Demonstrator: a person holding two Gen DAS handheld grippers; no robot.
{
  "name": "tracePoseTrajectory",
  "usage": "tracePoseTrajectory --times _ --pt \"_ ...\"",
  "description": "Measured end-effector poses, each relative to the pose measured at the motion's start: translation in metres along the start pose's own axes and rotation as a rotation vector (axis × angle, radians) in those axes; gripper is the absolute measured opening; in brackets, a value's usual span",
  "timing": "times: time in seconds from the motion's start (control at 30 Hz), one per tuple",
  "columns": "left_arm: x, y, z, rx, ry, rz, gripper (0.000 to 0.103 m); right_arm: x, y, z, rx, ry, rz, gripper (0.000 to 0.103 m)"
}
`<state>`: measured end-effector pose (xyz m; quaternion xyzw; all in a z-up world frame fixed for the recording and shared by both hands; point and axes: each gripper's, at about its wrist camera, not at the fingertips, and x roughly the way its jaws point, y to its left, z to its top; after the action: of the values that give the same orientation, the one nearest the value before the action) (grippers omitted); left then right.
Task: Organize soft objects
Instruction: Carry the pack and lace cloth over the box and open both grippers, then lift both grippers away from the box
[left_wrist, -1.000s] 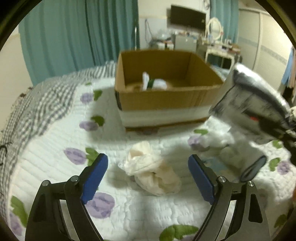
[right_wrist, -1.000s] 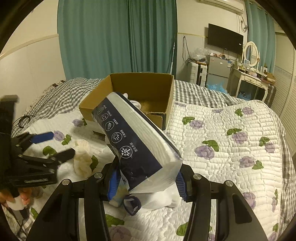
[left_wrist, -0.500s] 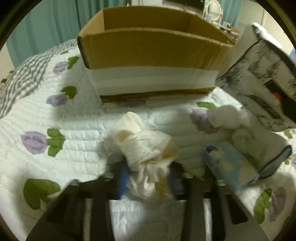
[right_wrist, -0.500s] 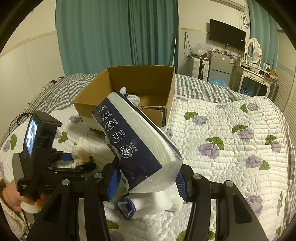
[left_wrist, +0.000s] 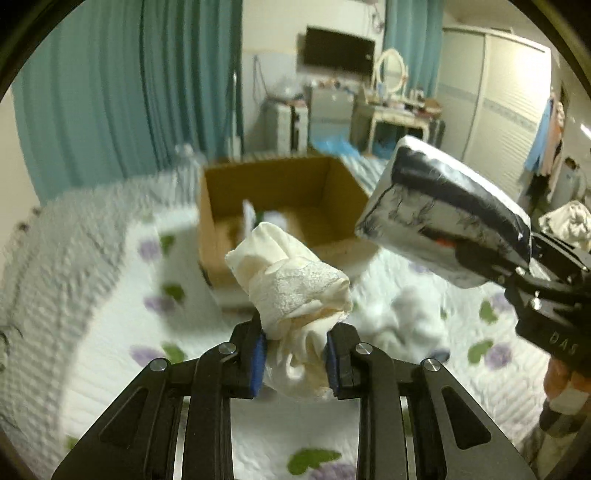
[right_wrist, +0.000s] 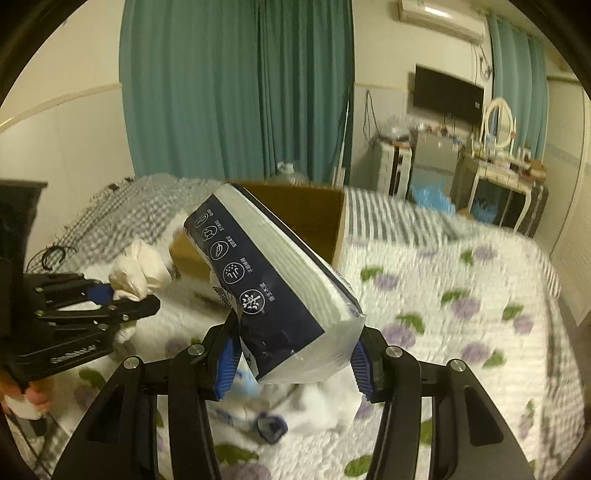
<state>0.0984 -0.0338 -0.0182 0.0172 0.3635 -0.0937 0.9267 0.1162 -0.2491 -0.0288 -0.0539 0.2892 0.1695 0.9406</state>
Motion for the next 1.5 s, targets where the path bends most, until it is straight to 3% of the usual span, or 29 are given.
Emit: tracePoseTrajectory --times 0.17,0.3,0.43,0.53,0.6,0.63,0.83,0.87,0.9,0.97,1.23,1.5 --pt "-0.009 0.004 0.046 0.031 -0.068 0.015 0.028 -0.003 0.008 0.048 -0.014 -0.038 -0.01 0.05" --pt "0.01 0.01 0.073 0.04 -0.093 0.044 0.029 0.014 0.01 0.082 -0.006 -0.055 -0.029 0.051" --pt "0.039 0.02 0.087 0.018 -0.094 0.028 0.029 0.054 0.001 0.105 0.043 -0.041 -0.021 0.051" --pt "0.064 0.027 0.092 0.005 -0.092 0.025 0.031 0.09 -0.007 0.109 0.089 -0.013 -0.013 0.052" --pt "0.084 0.031 0.094 0.009 -0.089 0.044 0.052 0.113 -0.011 0.109 0.1 0.007 -0.012 0.054" --pt "0.096 0.032 0.094 0.022 -0.08 0.062 0.057 0.126 -0.013 0.108 0.102 0.019 -0.016 0.054" --pt "0.15 0.044 0.086 0.015 -0.025 0.092 0.059 0.181 -0.024 0.099 0.115 0.07 -0.001 0.056" --pt "0.155 0.045 0.085 0.011 -0.02 0.094 0.059 0.184 -0.025 0.098 0.116 0.069 0.003 0.066" --pt "0.159 0.046 0.085 0.004 -0.016 0.105 0.06 0.186 -0.026 0.096 0.117 0.064 0.008 0.085" --pt "0.164 0.048 0.086 -0.026 -0.009 0.121 0.064 0.184 -0.029 0.097 0.125 0.032 0.0 0.096" --pt "0.123 0.036 0.097 -0.031 -0.093 0.118 0.066 0.133 -0.037 0.114 0.131 -0.054 -0.052 0.098" --pt "0.0 0.001 0.111 0.004 -0.288 0.132 0.092 0.01 -0.024 0.141 0.059 -0.177 -0.076 0.101"
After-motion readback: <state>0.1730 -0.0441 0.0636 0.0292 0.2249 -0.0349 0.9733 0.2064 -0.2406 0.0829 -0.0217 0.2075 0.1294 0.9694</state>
